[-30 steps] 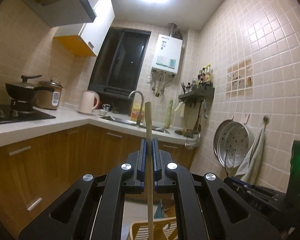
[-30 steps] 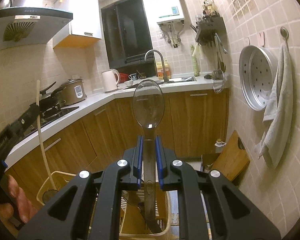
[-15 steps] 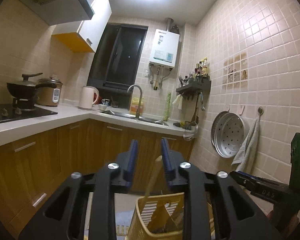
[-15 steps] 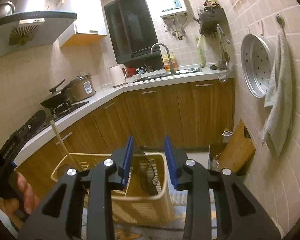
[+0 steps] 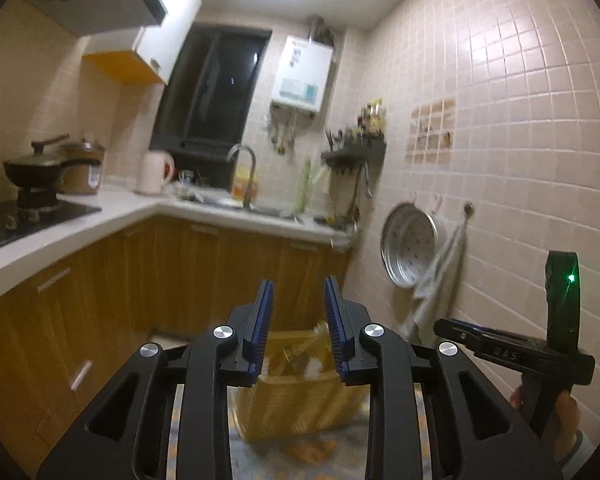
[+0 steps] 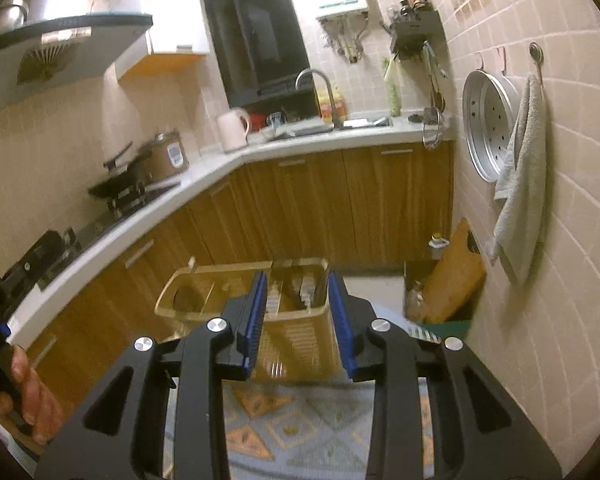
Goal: Organize utensils
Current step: 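Lower the left tool and grasp a wooden chopstick while the right tool grasps the black spoon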
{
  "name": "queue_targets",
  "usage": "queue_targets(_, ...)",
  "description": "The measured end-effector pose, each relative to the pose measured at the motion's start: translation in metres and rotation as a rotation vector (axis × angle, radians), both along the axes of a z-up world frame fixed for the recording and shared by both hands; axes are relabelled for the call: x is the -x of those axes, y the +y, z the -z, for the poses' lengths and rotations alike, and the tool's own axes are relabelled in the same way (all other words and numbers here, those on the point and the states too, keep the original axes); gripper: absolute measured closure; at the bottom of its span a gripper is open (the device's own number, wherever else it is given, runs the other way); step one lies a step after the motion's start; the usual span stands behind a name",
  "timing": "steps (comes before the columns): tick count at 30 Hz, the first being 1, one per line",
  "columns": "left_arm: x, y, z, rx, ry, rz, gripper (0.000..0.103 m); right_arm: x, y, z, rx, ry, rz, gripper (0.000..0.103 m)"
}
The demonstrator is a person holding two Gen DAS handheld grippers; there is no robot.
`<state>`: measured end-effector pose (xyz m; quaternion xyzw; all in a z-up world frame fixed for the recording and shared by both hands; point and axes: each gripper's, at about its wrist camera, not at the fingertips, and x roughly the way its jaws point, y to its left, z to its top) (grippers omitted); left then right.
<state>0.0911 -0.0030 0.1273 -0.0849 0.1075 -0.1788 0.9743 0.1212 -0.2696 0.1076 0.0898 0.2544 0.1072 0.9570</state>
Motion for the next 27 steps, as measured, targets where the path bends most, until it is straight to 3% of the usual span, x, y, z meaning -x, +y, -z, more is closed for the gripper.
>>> queue_targets(8, 0.006, 0.003, 0.029, -0.041, 0.346, 0.139, 0.077, 0.034, 0.036, 0.025, 0.116, 0.242, -0.092, 0.074)
queue_targets(13, 0.017, 0.003, 0.061, -0.133, 0.478, 0.168, 0.077, 0.046, 0.054, 0.057, 0.152, 0.362, -0.154, 0.074)
queue_targets(20, 0.030, -0.001, 0.120, -0.239, 0.635, 0.176, 0.074, 0.056, 0.076, 0.128, 0.072, 0.612, -0.265, 0.074)
queue_targets(24, 0.033, -0.004, 0.149, -0.291, 0.754, 0.226, 0.075, 0.068, 0.085, 0.149, 0.085, 0.665, -0.302, 0.074)
queue_targets(27, 0.038, -0.005, 0.160, -0.321, 0.773, 0.222, 0.075, 0.074, 0.090, 0.153, 0.090, 0.674, -0.323, 0.074)
